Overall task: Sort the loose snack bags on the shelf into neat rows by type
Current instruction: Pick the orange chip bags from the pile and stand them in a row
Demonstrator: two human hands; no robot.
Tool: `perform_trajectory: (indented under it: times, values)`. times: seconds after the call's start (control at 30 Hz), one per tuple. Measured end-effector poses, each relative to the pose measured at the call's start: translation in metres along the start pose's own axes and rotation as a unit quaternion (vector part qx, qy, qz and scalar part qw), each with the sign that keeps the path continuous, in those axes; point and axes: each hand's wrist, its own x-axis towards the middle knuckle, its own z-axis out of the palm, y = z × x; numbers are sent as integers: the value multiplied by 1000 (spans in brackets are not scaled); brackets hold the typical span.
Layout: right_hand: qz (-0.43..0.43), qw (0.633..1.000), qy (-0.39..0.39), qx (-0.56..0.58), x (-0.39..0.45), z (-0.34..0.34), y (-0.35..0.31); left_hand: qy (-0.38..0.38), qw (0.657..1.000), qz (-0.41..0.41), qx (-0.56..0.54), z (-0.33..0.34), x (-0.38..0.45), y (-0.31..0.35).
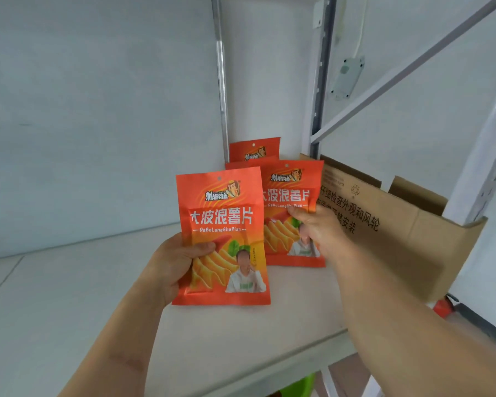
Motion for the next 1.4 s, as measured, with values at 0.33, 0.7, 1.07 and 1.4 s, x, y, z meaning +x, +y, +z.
perform_trajectory:
  times: [0.33,0.7,1.07,1.4]
  values:
    - [-29,994,-101,7,94,-19,12,99,995,-2,0,78,29,-18]
    - [-54,983,-174,20,109,-18,17,205,974,58,75,151,77,-37]
    - [-72,986,-153,-13,124,-8,31,212,962,106,136,161,101,-37]
    - [-80,990,-62,-96,156,19,33,265,948,92,148,157,127,-27]
